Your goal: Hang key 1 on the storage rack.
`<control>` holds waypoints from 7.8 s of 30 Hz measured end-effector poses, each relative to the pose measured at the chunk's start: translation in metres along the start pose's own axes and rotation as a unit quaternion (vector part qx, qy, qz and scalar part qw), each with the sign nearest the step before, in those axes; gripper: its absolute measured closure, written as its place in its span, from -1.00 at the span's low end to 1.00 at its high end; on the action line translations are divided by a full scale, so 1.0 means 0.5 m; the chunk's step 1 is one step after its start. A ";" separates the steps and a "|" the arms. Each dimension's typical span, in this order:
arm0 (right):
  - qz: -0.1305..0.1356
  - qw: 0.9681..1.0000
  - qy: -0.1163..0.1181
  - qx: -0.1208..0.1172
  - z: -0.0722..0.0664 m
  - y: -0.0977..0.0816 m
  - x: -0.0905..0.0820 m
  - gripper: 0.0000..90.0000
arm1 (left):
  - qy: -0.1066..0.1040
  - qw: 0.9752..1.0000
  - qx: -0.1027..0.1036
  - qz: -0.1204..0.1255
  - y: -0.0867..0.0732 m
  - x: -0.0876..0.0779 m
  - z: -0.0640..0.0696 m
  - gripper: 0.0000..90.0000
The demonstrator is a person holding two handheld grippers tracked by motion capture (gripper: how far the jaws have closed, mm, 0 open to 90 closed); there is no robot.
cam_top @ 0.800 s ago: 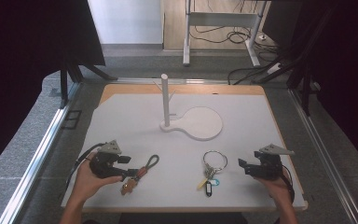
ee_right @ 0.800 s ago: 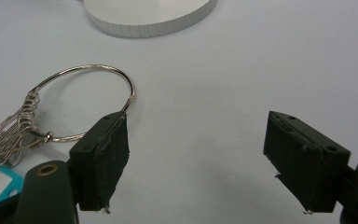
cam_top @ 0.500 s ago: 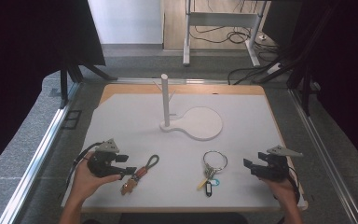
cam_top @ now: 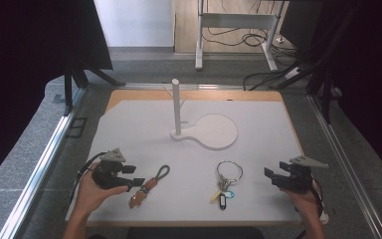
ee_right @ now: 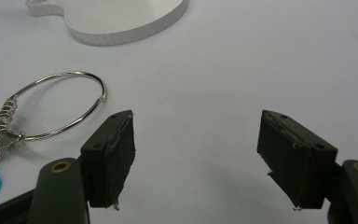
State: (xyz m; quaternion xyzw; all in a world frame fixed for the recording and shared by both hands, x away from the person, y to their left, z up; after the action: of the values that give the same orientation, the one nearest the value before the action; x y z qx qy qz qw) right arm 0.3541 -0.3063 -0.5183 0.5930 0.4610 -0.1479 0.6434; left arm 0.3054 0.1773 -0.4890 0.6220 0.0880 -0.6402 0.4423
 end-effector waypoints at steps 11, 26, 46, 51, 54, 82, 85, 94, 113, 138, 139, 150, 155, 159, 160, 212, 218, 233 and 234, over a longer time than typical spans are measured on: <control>-0.009 1.000 0.007 -0.006 0.000 -0.002 0.009 -0.34 | 0.008 0.999 0.010 -0.043 0.033 -0.002 0.002 -0.14; -0.008 1.000 0.005 -0.015 -0.003 0.002 0.001 -0.30 | 0.020 0.997 0.041 -0.066 0.069 -0.018 0.022 -0.13; -0.023 0.999 -0.007 -0.026 -0.006 -0.011 0.009 -0.29 | 0.011 0.990 0.060 -0.128 0.103 0.022 0.038 -0.13; -0.024 0.999 -0.002 -0.030 -0.013 -0.008 0.011 -0.29 | 0.009 0.988 0.063 -0.142 0.103 0.031 0.038 -0.12; -0.026 0.999 -0.002 -0.032 -0.014 -0.008 0.012 -0.29 | 0.009 0.986 0.061 -0.154 0.103 0.040 0.036 -0.11; -0.039 0.998 -0.007 -0.041 -0.020 -0.011 0.020 -0.29 | 0.035 0.963 0.050 -0.264 0.064 0.126 0.026 0.22; -0.039 0.998 -0.008 -0.040 -0.019 -0.011 0.021 -0.29 | 0.040 0.961 0.050 -0.270 0.062 0.130 0.025 0.27; -0.042 0.998 -0.010 -0.044 -0.021 -0.011 0.021 -0.29 | 0.061 0.955 0.056 -0.286 0.058 0.140 0.022 0.41; -0.041 0.998 -0.015 -0.041 -0.017 -0.012 0.019 -0.29 | 0.052 0.972 0.071 -0.219 0.080 0.083 0.034 0.49; -0.042 0.998 -0.017 -0.037 -0.013 -0.014 0.021 -0.29 | 0.014 0.992 0.045 -0.113 0.171 -0.065 -0.025 0.49; -0.043 0.998 -0.016 -0.039 -0.013 -0.015 0.021 -0.29 | 0.016 0.992 0.046 -0.113 0.174 -0.069 -0.028 0.49; -0.044 0.998 -0.016 -0.035 -0.010 -0.016 0.021 -0.29 | 0.014 0.994 0.040 -0.105 0.200 -0.080 -0.049 0.49; -0.044 0.998 -0.016 -0.036 -0.010 -0.016 0.020 -0.29 | 0.016 0.993 0.039 -0.108 0.210 -0.083 -0.058 0.49; -0.045 0.998 -0.018 -0.039 -0.009 -0.017 0.023 -0.29 | 0.013 0.994 0.033 -0.105 0.218 -0.085 -0.068 0.49; -0.046 0.998 -0.018 -0.039 -0.009 -0.017 0.023 -0.29 | 0.013 0.994 0.033 -0.106 0.219 -0.086 -0.071 0.49; -0.053 0.996 -0.027 -0.069 -0.034 -0.025 0.022 -0.30 | 0.001 0.996 0.027 -0.081 0.331 -0.161 -0.140 0.49; -0.054 0.996 -0.026 -0.071 -0.034 -0.026 0.023 -0.30 | 0.002 0.997 0.021 -0.073 0.351 -0.169 -0.149 0.49; -0.060 0.995 -0.025 -0.076 -0.034 -0.030 0.025 -0.31 | -0.007 0.998 0.017 -0.066 0.382 -0.160 -0.175 0.49; -0.060 0.995 -0.025 -0.076 -0.034 -0.030 0.025 -0.31 | -0.008 0.998 0.013 -0.064 0.385 -0.158 -0.176 0.49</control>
State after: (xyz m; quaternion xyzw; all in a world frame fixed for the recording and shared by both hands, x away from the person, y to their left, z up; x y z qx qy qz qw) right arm 0.3427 -0.2902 -0.5350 0.5099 0.4894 -0.1656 0.6878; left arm 0.4857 0.1575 -0.3543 0.6156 0.1154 -0.6733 0.3928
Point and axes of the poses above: each handheld gripper's, and its own axes: x roughly forward along the jaws, y roughly out of its top, z roughly to its right, the point moved 8 cm from there along x, roughly forward along the jaws, and after that the axes turned 14 degrees about -z, right-handed, at the moved point
